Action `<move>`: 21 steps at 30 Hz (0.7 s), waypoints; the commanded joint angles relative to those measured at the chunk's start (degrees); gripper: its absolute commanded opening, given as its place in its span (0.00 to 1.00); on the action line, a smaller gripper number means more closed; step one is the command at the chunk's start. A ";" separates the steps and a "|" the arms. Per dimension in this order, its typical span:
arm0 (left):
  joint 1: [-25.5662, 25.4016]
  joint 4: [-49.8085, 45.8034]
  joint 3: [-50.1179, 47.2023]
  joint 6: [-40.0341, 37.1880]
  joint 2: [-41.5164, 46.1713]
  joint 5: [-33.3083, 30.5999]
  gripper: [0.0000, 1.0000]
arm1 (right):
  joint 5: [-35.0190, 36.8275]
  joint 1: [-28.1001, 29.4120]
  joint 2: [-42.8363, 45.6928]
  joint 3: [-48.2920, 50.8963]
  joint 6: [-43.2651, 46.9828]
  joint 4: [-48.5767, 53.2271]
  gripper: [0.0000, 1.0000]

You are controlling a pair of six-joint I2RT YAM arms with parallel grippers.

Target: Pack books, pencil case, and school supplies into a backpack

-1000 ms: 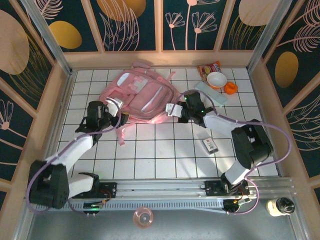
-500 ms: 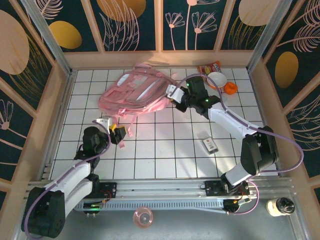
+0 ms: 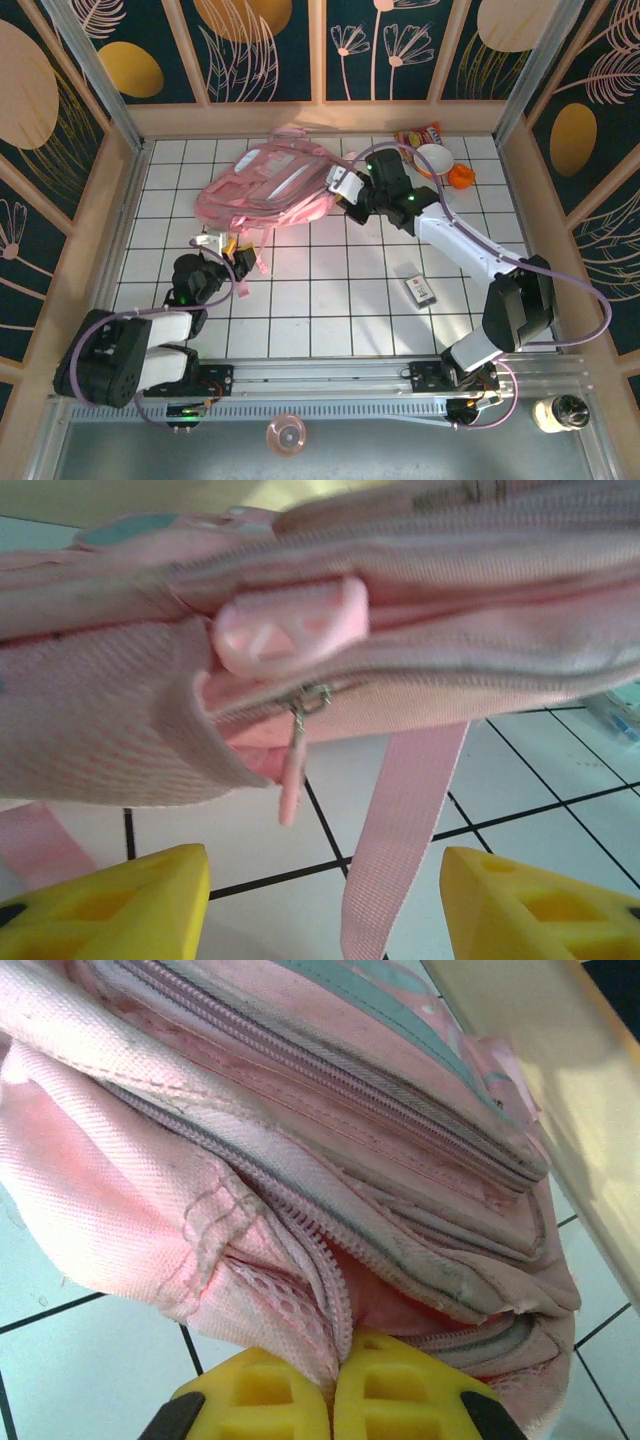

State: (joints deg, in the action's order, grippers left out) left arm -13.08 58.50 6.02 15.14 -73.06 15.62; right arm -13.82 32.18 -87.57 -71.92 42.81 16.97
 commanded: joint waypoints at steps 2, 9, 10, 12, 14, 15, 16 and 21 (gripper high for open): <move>-1.98 14.08 1.33 0.09 -4.62 -2.18 0.62 | -1.59 0.50 3.00 -5.52 -2.86 -3.42 0.00; -2.74 25.08 0.64 -1.22 -12.66 -4.67 0.62 | -1.80 0.90 2.67 -6.00 -2.90 -2.04 0.00; -2.72 26.11 0.88 -1.14 -13.77 -4.60 0.61 | -1.75 0.86 2.58 -6.14 -2.81 -1.77 0.00; -2.73 26.83 1.51 -0.79 -15.44 -4.97 0.60 | -1.82 1.04 2.73 -6.31 -2.69 -1.25 0.00; -2.72 27.88 2.14 -0.64 -17.26 -5.03 0.59 | -1.57 1.25 2.91 -6.31 -2.72 -1.12 0.00; -2.72 28.85 2.30 -0.70 -18.04 -4.75 0.58 | -1.47 1.31 3.07 -6.33 -2.71 -1.13 0.00; -2.71 29.52 2.53 -0.81 -18.75 -4.23 0.54 | -1.38 1.37 3.15 -6.32 -2.79 -0.99 0.00; -2.63 31.13 3.60 -1.16 -20.87 -0.87 0.39 | -1.03 1.40 3.44 -6.19 -3.22 -0.74 0.00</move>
State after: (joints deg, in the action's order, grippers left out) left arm -15.55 83.85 8.49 14.31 -93.03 11.73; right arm -12.97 32.91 -87.57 -74.32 41.56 20.32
